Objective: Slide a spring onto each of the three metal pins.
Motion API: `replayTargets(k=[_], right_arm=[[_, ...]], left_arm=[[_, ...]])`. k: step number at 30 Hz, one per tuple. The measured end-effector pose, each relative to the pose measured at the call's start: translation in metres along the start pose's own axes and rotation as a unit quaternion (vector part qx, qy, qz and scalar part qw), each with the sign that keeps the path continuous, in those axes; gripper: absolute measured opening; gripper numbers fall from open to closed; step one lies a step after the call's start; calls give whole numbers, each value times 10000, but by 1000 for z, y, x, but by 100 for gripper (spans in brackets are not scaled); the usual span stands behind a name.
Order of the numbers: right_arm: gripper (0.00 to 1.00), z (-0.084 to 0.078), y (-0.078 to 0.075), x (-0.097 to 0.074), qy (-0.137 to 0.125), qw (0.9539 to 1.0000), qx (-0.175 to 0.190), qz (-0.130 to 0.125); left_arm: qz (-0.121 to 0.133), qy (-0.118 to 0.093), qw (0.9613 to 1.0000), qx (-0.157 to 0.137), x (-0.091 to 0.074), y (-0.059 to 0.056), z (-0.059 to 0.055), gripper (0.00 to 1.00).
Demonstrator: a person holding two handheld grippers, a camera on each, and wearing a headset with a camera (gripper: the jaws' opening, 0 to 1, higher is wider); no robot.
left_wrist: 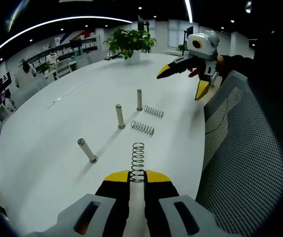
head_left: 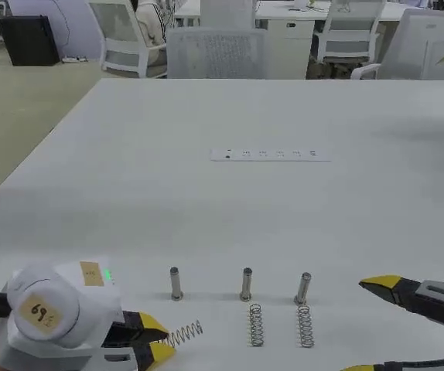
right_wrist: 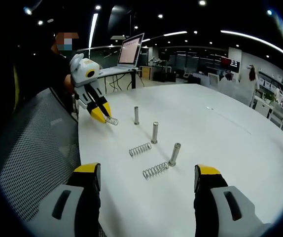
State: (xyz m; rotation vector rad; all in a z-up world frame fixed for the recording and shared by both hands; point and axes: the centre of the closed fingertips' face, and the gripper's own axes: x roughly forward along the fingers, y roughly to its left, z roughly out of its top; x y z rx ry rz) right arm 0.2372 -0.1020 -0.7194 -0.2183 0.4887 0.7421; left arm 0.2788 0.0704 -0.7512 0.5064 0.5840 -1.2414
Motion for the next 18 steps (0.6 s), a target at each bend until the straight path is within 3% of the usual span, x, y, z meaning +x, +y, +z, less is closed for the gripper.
replayTargets(k=[6, 18], right_arm=[[69, 8, 6, 0, 8, 9999, -60, 134], [38, 21, 21, 8, 73, 9979, -167, 622]], left_arm=[[-21, -108, 9999, 36, -2, -1, 5, 3], [-57, -224, 9996, 140, -4, -4, 12, 3]])
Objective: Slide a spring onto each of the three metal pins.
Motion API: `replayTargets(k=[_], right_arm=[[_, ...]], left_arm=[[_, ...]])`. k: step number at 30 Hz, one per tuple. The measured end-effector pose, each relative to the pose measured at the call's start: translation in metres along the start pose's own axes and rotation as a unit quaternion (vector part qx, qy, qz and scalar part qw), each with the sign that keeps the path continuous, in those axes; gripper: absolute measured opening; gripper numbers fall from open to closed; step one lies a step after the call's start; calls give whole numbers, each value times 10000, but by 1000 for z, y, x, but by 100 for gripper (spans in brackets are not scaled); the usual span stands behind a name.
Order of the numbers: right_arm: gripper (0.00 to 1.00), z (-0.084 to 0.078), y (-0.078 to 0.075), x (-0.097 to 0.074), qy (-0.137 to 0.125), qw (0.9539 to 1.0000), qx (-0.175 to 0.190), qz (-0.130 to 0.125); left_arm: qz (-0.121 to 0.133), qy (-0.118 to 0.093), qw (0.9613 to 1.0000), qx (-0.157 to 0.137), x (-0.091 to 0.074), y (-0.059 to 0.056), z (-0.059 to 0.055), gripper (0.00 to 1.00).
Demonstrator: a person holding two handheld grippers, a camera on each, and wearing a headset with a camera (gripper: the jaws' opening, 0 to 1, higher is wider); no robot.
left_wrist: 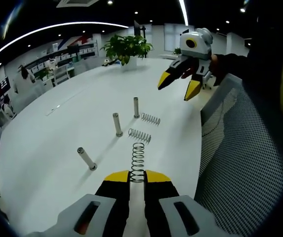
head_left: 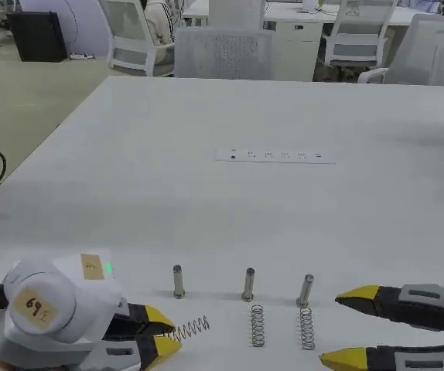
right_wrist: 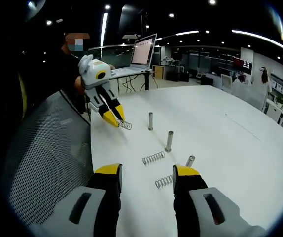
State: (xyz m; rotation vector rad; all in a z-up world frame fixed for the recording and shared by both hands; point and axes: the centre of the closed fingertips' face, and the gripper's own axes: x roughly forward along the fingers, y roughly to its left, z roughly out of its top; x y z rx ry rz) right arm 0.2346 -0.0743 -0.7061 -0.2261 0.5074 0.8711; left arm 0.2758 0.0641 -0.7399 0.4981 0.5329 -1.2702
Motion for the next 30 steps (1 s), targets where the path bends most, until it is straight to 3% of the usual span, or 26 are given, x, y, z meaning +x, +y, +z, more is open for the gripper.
replayTargets(k=[9, 20, 30], right_arm=[[30, 11, 6, 9, 12, 9995, -131, 285], [26, 27, 11, 26, -45, 9973, -238, 699], [23, 41, 24, 49, -38, 9924, -336, 1183]], left_arm=[[-74, -68, 9999, 65, 0, -5, 4, 3], [-127, -150, 9998, 87, 2, -8, 8, 3], [-157, -249, 9995, 140, 3, -11, 13, 3]])
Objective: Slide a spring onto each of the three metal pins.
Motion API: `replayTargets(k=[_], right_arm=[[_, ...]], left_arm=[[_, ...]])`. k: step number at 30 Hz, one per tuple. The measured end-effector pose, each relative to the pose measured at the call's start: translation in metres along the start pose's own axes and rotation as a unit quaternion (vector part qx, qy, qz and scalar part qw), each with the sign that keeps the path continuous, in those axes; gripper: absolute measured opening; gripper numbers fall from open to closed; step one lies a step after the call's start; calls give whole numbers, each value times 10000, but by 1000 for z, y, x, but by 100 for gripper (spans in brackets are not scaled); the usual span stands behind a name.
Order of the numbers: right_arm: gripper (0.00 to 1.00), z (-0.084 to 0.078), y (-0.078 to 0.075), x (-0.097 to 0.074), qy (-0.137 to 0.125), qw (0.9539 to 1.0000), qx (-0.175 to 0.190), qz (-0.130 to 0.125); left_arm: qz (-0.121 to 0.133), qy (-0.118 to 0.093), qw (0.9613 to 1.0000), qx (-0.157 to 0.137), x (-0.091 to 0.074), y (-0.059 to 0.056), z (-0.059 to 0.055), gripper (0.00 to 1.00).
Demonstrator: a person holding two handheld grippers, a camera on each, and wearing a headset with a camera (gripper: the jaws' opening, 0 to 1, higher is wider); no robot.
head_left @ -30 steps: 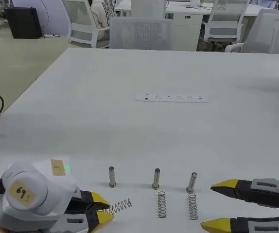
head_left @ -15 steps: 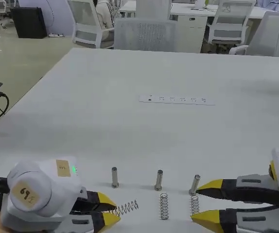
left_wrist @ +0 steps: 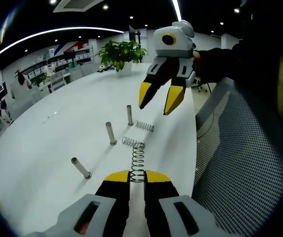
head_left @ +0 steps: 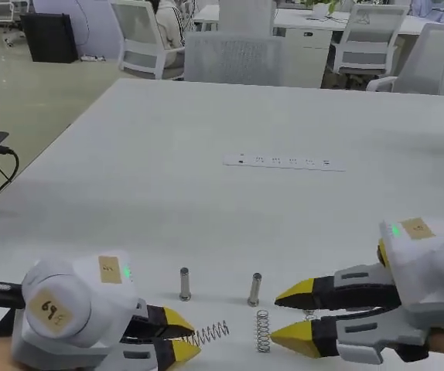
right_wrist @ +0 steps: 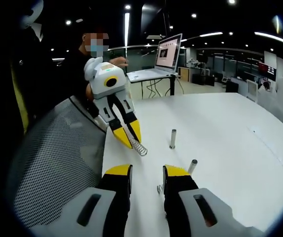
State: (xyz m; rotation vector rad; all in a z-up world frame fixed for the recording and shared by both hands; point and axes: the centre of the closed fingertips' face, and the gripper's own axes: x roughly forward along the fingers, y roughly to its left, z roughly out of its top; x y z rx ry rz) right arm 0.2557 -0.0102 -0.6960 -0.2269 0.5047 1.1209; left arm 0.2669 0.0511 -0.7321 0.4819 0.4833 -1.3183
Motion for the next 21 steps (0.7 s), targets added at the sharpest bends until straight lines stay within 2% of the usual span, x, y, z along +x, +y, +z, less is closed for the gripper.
replayTargets(k=[9, 14, 21], right_arm=[[21, 10, 7, 19, -119, 9995, 33, 302], [21, 12, 9, 20, -227, 9989, 160, 385], [20, 17, 13, 21, -394, 9975, 307, 507]], left_arm=[[-62, -126, 9999, 61, 1, -4, 11, 3], [-120, -223, 9996, 92, 1, -8, 17, 3], [-162, -487, 9986, 133, -2, -11, 33, 2]])
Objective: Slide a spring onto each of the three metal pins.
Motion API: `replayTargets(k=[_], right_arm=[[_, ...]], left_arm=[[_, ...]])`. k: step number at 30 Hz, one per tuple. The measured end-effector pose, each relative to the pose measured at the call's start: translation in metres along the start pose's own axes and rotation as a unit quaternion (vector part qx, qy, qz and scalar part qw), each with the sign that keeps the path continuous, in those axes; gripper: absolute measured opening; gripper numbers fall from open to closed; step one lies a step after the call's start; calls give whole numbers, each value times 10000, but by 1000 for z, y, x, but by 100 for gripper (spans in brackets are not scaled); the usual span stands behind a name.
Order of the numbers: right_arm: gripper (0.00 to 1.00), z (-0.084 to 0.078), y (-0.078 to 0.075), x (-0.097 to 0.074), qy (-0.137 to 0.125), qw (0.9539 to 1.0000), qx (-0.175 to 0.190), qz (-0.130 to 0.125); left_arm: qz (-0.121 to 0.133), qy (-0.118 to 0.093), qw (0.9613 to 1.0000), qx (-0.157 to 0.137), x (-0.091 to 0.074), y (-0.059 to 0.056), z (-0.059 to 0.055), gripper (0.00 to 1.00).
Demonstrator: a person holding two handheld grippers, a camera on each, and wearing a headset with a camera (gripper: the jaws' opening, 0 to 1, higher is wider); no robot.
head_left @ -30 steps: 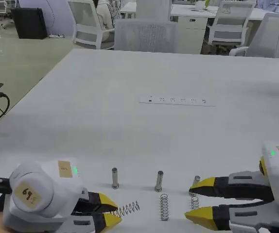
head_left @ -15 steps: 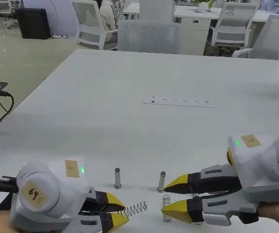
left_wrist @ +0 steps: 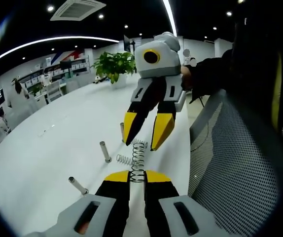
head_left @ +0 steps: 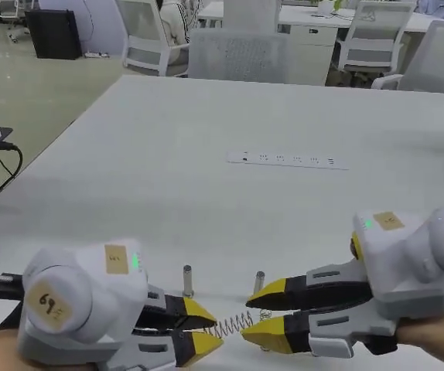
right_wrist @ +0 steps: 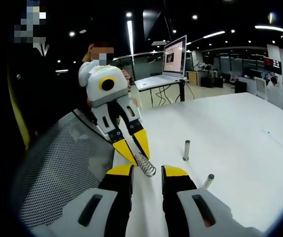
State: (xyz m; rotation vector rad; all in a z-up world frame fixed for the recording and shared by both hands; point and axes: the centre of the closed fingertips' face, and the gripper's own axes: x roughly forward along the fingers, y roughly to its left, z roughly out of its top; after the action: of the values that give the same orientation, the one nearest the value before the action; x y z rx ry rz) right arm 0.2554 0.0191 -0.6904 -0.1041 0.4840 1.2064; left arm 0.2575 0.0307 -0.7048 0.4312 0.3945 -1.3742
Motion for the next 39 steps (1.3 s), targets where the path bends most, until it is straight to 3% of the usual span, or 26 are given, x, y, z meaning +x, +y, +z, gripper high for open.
replayTargets(k=[14, 31, 39], right_arm=[[17, 3, 6, 1, -97, 9998, 133, 141], [11, 4, 12, 3, -63, 9992, 272, 302], [9, 12, 18, 4, 56, 9994, 104, 339]], left_arm=[[-91, -424, 9988, 208, -1, -7, 22, 3], [-118, -440, 9985, 293, -1, -10, 23, 2], [-149, -407, 9986, 306, 0, -12, 21, 2]])
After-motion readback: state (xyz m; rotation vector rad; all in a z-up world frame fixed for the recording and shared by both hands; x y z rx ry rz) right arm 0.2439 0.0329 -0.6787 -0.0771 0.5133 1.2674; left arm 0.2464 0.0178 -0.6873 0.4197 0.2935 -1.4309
